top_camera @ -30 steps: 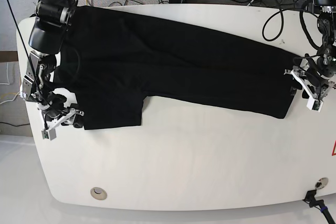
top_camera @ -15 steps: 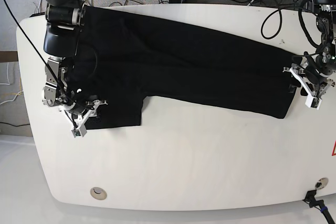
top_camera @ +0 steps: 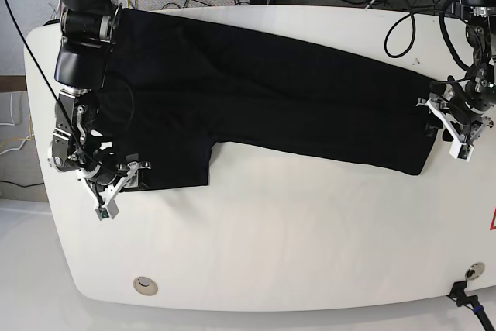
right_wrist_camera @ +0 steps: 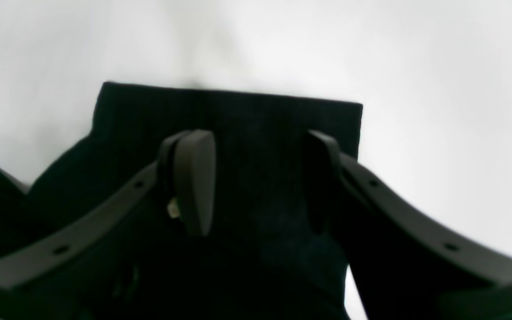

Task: Fold the T-shirt properly
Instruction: 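Grasp the shirt end with the right gripper and fold it inward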

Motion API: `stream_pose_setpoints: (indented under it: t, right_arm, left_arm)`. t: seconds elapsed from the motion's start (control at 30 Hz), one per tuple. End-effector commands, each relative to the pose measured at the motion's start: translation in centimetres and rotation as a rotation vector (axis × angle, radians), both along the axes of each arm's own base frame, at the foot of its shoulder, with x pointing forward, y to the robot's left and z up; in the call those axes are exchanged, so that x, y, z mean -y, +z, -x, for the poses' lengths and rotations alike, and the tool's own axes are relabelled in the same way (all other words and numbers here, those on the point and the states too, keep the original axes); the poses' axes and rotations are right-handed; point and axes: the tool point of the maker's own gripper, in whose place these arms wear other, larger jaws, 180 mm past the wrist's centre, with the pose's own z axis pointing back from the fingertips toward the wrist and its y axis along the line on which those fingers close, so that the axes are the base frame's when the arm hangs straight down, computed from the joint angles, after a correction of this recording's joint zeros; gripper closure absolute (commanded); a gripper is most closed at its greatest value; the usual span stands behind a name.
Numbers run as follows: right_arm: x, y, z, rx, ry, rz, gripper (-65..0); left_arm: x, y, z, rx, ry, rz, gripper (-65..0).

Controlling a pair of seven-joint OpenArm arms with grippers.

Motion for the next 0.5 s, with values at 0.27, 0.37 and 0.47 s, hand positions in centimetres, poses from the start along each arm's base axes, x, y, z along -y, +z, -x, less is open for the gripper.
stream_pose_setpoints:
  t: [0.27,0.37,0.47]
  right_arm:
    - [0.6,2.1,-1.7,0.068,-0.005,0.033,-28.5]
    - [0.9,1.4,-1.3,0.051,-0.011,0.041,-20.1]
    - [1.5,1.2,-1.7,0.033,-0.036,0.029,-27.7]
  left_arm:
    - [-1.4,2.0,-0.9,0.057,0.018,-0.018,-28.7]
    - [-1.5,2.3,-1.1,0.069,0.02,-0.021,-28.5]
    - [-1.7,2.0,-0.8,0.054,0.025,-0.026,-29.6]
